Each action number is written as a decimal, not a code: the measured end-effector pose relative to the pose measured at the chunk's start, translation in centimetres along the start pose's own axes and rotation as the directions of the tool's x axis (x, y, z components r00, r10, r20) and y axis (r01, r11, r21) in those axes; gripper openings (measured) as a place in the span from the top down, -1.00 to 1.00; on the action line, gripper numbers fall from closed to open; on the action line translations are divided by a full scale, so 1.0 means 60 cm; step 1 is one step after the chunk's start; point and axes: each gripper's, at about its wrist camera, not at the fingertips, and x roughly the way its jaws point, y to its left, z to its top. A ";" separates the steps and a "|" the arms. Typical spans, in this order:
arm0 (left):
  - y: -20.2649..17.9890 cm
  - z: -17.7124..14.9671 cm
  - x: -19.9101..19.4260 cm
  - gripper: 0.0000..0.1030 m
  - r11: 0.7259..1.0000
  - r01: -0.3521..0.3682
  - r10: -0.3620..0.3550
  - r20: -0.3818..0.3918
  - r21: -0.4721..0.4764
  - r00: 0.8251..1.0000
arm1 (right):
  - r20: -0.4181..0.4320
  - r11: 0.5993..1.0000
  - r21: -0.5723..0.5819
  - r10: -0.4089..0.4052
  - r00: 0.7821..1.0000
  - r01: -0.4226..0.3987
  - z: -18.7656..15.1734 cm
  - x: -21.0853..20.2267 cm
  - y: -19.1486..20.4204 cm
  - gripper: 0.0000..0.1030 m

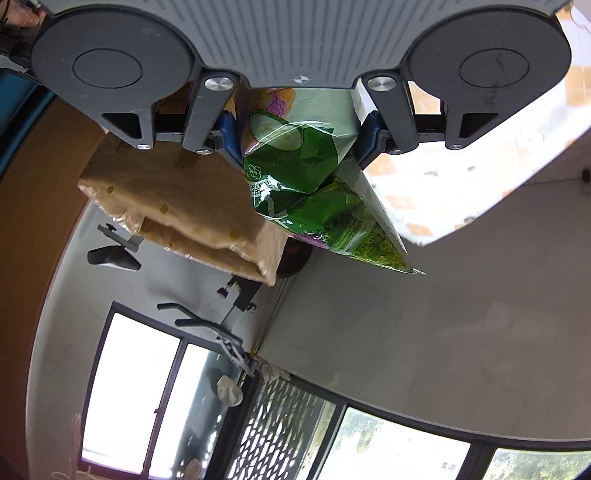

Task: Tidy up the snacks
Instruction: 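Lift both held snacks and carry them over the cardboard box, then open both tools to drop the snacks into the box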

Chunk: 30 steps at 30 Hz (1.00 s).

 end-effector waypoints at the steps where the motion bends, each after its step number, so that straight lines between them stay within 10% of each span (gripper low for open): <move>1: -0.007 0.022 -0.002 -0.24 1.000 0.022 -0.022 0.017 0.017 1.000 | 0.022 1.000 -0.012 0.007 1.000 -0.006 0.017 -0.005 0.002 0.28; 11: -0.127 0.217 0.056 -0.25 0.966 0.191 -0.214 0.119 0.176 0.970 | 0.150 0.987 -0.106 0.139 0.979 -0.123 0.200 -0.013 0.026 0.28; 17: -0.209 0.257 0.208 -0.25 0.939 0.263 -0.265 -0.020 0.221 0.964 | 0.128 0.978 -0.146 0.171 0.977 -0.152 0.272 0.041 0.059 0.28; 22: -0.264 0.222 0.305 -0.25 0.895 0.131 -0.096 -0.103 0.427 0.990 | 0.082 0.974 -0.165 0.173 0.982 -0.157 0.288 0.087 0.082 0.28; 30: -0.248 0.163 0.392 -0.25 0.830 0.110 0.063 -0.288 0.547 0.956 | 0.000 0.967 -0.186 0.179 0.984 -0.176 0.281 0.127 0.099 0.28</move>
